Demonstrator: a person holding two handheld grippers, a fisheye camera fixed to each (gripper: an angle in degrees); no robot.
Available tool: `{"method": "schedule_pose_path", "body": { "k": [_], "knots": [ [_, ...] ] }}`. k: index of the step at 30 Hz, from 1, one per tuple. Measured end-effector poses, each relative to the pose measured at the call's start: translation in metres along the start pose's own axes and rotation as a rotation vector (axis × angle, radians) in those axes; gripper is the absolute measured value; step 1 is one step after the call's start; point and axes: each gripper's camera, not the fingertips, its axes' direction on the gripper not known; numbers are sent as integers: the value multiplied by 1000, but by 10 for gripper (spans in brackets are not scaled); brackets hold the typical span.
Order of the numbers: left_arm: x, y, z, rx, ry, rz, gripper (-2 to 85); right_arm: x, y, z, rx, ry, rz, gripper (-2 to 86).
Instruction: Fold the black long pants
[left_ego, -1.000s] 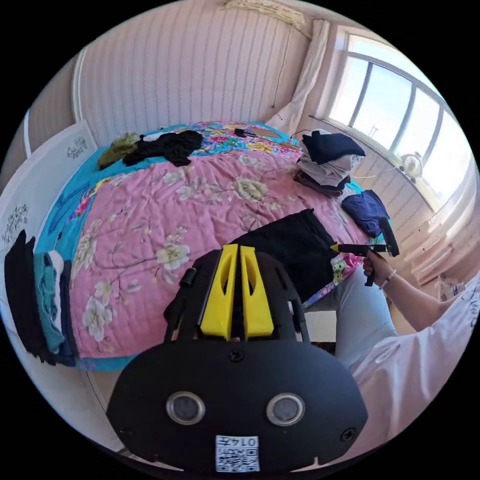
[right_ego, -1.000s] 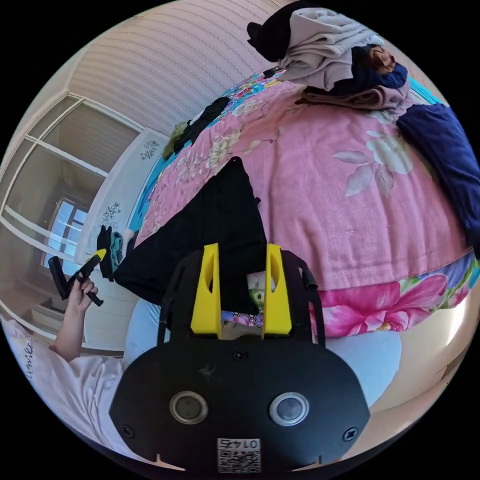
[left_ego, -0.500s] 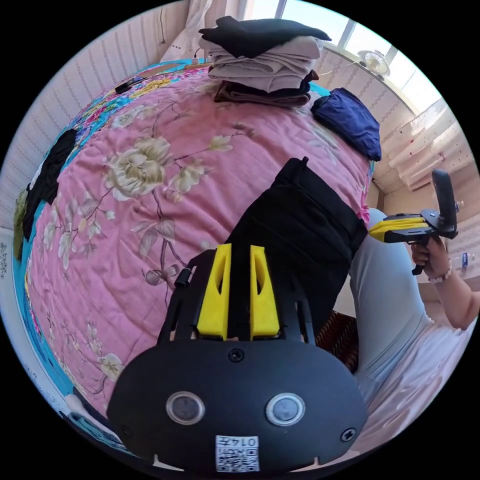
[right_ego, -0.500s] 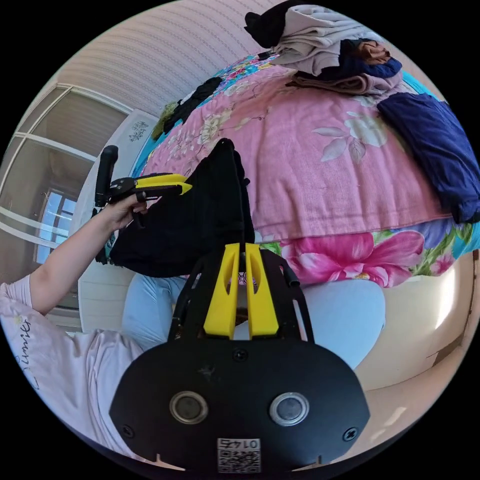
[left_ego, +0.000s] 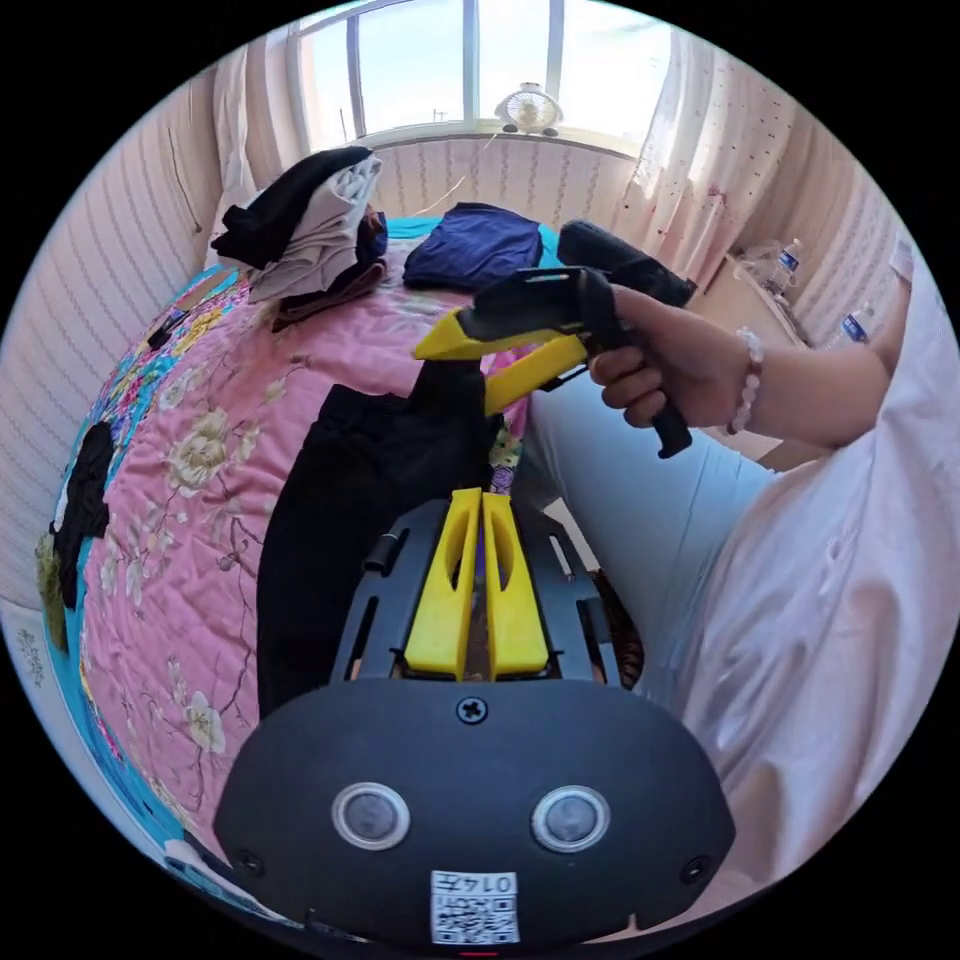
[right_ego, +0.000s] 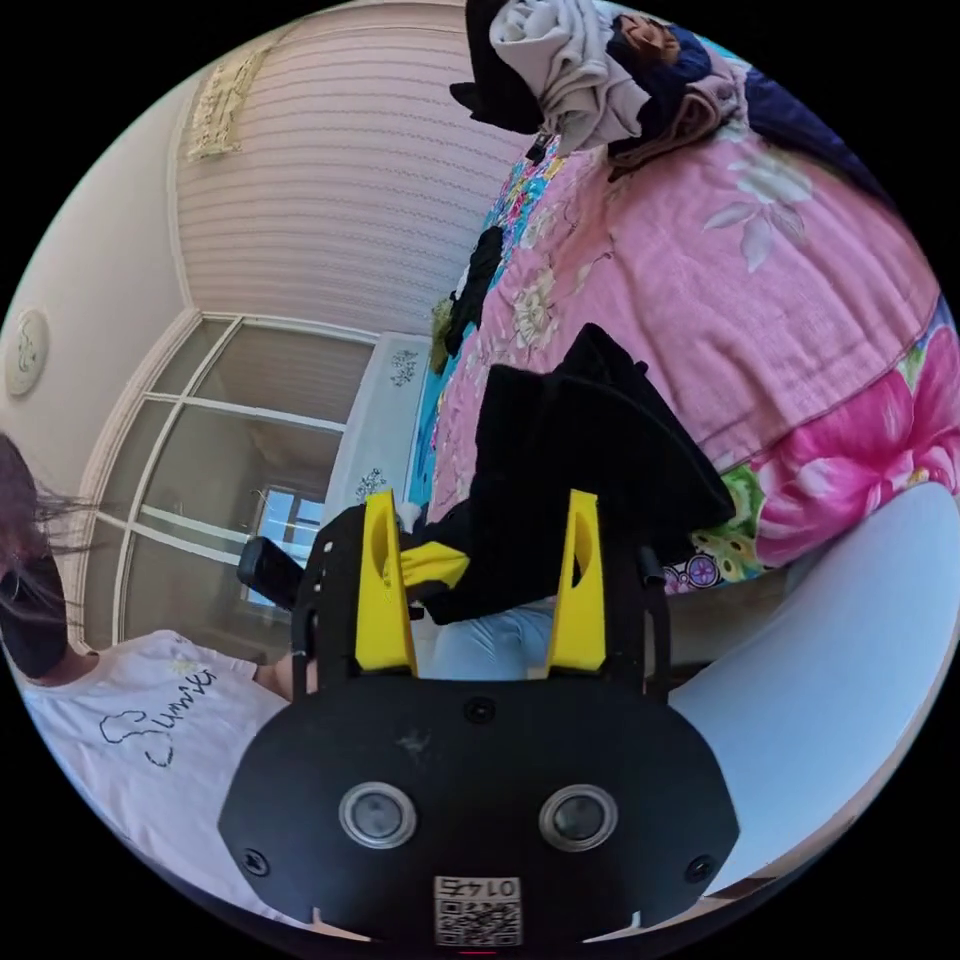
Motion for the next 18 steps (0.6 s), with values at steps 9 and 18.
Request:
{"method": "schedule_pose_path", "body": {
  "k": [9,18],
  "knots": [
    [-42,-4,-70,142,-4,-188,-5,17,36,13,-137,126,74,30],
    [-133,-66,1,-125,-30,-277,130,13,87,52,-205,110,97,13]
  ]
}}
